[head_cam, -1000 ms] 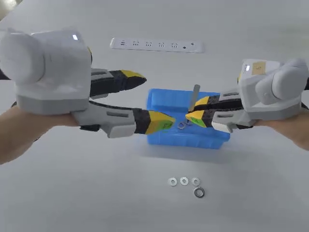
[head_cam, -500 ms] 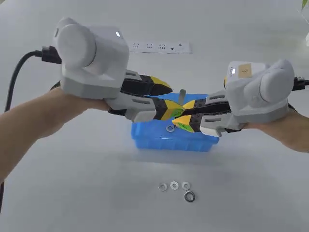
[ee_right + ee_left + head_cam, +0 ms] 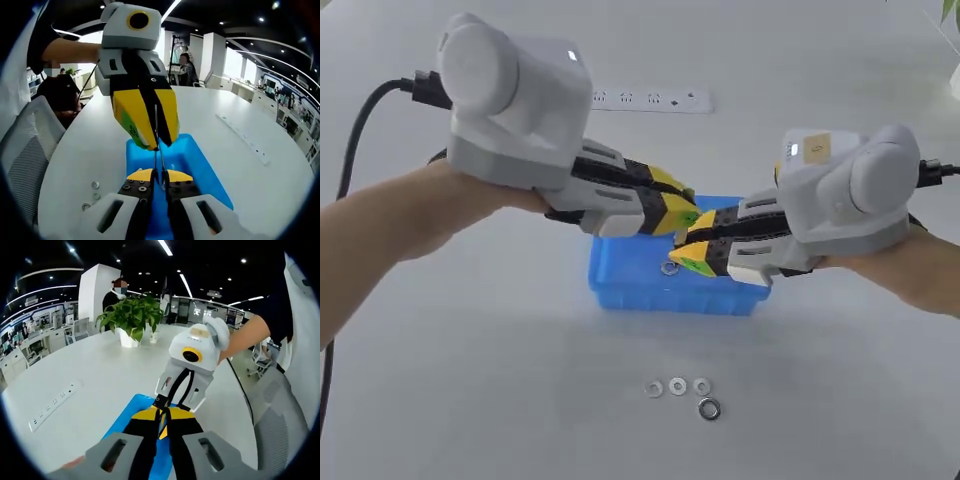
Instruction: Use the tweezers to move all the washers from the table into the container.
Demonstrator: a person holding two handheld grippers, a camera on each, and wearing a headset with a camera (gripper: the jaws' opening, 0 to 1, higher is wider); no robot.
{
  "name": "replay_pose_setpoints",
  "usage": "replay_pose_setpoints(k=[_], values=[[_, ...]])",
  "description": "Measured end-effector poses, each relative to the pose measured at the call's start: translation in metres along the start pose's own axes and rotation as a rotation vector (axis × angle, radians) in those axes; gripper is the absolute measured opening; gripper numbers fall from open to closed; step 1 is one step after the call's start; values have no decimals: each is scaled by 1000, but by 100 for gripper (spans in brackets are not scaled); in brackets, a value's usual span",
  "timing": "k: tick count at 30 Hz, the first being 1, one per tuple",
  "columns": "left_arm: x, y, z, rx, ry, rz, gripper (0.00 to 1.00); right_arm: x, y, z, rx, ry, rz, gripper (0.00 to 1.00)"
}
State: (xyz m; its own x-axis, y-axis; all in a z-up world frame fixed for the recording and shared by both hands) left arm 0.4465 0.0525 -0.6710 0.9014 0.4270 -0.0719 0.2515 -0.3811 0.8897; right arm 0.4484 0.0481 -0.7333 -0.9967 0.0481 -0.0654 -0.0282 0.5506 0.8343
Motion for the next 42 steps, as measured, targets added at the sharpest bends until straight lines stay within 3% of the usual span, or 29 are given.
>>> replay_pose_setpoints(k=[7,16,18,19,21,26,29,42], values=[[-2,1,-1,23,-10,100,7,3,0,0,6,11,-7,9],[-5,6,-5,39,-10,130,6,2,6,-1,-5,10,-7,10],[-4,9,-6,32,10,140,6,1,9,-2,-10,6,-5,10],[-5,12,-7,16,4,105,6,2,12,-2,-22,9,3,10],[-3,15,-9,4,23,98,6,3,17,-3,-28,11,1,10],[-8,19,-11,15,17,72,6,4,19,-4,-26,8,-13,10],[-6,14,-11,24,8,62,6,6,20,-5,-19,7,-22,11],[-4,19,-14,21,17,106,6,1,19,-8,-6,-42,-15,17]])
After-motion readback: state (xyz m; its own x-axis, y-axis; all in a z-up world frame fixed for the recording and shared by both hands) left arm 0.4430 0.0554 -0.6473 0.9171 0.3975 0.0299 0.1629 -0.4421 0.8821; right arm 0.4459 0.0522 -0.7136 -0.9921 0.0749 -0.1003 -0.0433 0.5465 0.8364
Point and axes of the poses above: the centre of the closed fingertips' face, and the gripper's own axes: z roughly forward along the fingers, x roughly to its left, y roughly out of its top, the point moved 2 cm from there along -z, roughly backward along the fingers, and after that the axes turned 1 degree about x, right-handed, at the moved point
